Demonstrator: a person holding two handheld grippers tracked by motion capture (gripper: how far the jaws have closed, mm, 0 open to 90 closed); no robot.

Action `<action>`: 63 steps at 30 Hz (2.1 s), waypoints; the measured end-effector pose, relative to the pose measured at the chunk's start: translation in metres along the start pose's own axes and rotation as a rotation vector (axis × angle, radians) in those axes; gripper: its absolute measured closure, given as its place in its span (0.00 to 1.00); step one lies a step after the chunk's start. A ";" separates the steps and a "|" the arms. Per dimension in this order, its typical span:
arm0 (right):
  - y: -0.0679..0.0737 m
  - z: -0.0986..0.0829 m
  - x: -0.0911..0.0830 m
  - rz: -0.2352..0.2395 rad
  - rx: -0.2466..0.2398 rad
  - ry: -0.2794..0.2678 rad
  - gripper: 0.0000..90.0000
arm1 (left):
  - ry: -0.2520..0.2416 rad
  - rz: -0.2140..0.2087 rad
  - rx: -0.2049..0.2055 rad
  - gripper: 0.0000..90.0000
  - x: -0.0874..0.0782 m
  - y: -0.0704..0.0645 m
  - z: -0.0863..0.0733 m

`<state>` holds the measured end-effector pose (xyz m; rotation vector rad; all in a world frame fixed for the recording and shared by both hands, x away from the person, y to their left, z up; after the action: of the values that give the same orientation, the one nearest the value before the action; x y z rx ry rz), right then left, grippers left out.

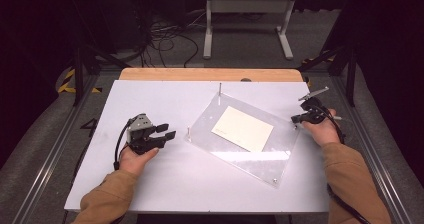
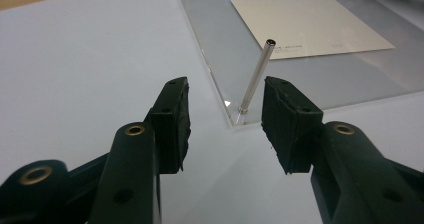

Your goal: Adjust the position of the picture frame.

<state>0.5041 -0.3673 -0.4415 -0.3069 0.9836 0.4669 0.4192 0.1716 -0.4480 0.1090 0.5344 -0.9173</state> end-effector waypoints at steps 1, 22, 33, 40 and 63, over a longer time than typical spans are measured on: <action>0.000 0.000 0.001 0.002 -0.004 0.003 1.00 | -0.002 -0.001 -0.001 0.60 0.000 0.000 0.000; 0.047 -0.029 -0.019 0.113 -0.101 0.052 1.00 | -0.036 -0.003 -0.036 0.59 -0.003 0.003 0.003; 0.080 -0.046 -0.027 0.204 -0.115 0.034 1.00 | -0.030 0.018 -0.049 0.58 0.000 0.008 0.005; 0.102 -0.052 -0.030 0.236 -0.148 0.038 1.00 | -0.034 0.044 -0.052 0.57 -0.002 0.015 0.005; 0.109 -0.055 -0.054 0.199 -0.120 -0.176 0.99 | 0.071 0.209 0.018 0.94 0.031 0.019 0.021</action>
<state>0.3836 -0.3113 -0.4281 -0.2712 0.8187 0.7238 0.4573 0.1540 -0.4476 0.2105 0.5687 -0.7160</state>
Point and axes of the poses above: each handheld gripper's, and its own axes: x roughly forward along the jaws, z roughly out of its top, y roughly to its left, the point moved 2 cm from there along x, roughly forward along the jaws, and after that the axes turned 3 degrees about -z, right-handed, at the moved point
